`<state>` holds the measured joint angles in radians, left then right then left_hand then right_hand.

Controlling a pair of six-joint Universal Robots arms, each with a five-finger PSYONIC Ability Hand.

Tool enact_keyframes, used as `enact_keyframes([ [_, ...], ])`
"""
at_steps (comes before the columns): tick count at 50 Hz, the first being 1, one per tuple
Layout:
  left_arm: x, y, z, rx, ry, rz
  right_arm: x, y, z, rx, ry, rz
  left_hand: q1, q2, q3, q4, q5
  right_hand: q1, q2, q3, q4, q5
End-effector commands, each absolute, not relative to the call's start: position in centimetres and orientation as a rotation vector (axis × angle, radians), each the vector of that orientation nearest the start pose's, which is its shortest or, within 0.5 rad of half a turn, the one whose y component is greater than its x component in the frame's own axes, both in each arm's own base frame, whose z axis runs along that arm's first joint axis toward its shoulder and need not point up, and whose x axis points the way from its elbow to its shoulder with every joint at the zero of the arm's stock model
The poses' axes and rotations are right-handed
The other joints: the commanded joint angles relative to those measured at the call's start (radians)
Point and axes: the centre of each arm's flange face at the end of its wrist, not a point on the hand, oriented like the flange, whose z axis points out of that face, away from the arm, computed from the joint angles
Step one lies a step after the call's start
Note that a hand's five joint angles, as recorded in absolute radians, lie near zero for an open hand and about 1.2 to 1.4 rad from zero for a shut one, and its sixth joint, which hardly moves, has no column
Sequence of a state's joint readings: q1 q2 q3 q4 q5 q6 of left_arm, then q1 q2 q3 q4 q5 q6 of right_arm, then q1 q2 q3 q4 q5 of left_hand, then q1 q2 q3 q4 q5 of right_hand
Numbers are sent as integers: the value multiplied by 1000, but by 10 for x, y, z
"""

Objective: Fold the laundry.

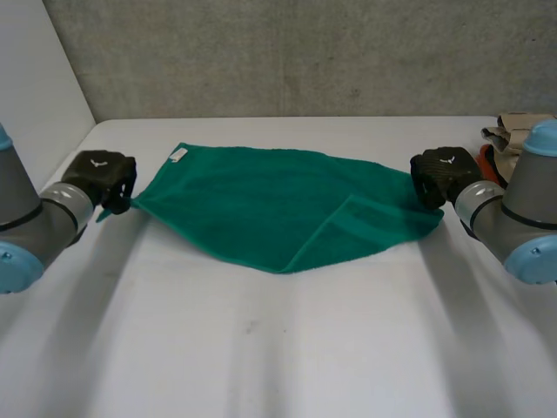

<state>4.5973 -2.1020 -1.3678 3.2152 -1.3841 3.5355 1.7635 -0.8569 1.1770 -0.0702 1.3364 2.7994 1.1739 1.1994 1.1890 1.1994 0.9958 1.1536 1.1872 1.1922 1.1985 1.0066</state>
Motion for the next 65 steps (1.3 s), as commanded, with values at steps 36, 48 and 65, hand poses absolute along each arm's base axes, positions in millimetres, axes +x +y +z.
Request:
enact_keyframes([
  [36,-193,-372,224,734,2259,-2015,331,-390,121,-1703,1813,-1672,222,197,207,197,226,-536,-569,-575,-581,-563],
  [48,-189,-374,229,716,2243,-2022,329,-396,112,-1708,1822,-1690,222,197,207,197,226,243,209,204,198,215],
  [65,-189,-368,231,718,2271,-2006,323,-395,146,-1633,1881,-1838,222,197,207,197,226,-503,-537,-542,-548,-531],
])
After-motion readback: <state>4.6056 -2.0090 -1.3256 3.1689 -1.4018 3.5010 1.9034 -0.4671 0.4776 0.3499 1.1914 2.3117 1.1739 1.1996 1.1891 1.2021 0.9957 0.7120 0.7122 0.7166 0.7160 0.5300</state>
